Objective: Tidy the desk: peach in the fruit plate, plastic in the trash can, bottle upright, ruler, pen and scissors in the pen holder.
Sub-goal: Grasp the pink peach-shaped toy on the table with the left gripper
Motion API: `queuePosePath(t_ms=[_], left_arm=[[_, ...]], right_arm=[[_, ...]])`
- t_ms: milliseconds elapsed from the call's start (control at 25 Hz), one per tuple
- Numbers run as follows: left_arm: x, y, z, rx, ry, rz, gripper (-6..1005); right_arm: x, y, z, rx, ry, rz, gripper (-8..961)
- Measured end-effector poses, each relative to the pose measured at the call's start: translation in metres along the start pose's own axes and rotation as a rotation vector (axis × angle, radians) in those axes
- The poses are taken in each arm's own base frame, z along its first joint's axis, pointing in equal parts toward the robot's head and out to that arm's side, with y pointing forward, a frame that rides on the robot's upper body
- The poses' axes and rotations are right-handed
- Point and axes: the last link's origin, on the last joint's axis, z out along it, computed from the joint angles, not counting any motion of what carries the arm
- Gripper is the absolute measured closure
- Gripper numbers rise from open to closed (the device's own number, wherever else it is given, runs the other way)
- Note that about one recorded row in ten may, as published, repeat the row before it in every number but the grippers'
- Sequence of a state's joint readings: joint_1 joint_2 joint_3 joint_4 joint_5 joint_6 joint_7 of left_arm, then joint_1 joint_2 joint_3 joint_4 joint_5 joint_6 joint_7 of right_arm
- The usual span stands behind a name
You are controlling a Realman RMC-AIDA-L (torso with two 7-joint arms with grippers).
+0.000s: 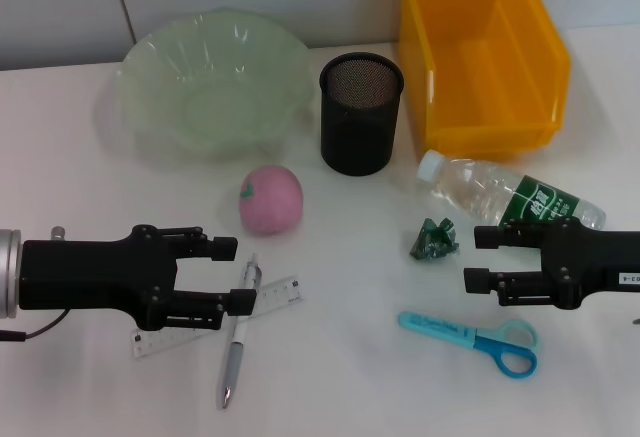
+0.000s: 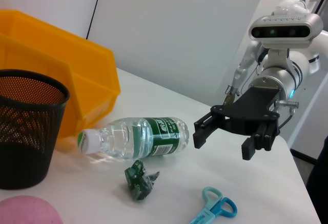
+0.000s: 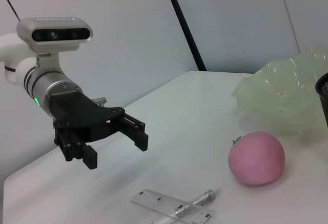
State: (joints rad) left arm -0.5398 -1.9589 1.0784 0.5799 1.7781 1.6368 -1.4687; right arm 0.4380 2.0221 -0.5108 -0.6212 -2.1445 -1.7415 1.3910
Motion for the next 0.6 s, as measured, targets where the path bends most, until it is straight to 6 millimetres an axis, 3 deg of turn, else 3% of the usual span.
queuePosePath(t_ms=[600], left_arm=[[-0.0007, 0.0, -0.0007, 0.001, -0.002, 0.001, 226]], right_arm=[[-0.0007, 0.0002, -0.0009, -0.004, 0.0, 0.001, 196]])
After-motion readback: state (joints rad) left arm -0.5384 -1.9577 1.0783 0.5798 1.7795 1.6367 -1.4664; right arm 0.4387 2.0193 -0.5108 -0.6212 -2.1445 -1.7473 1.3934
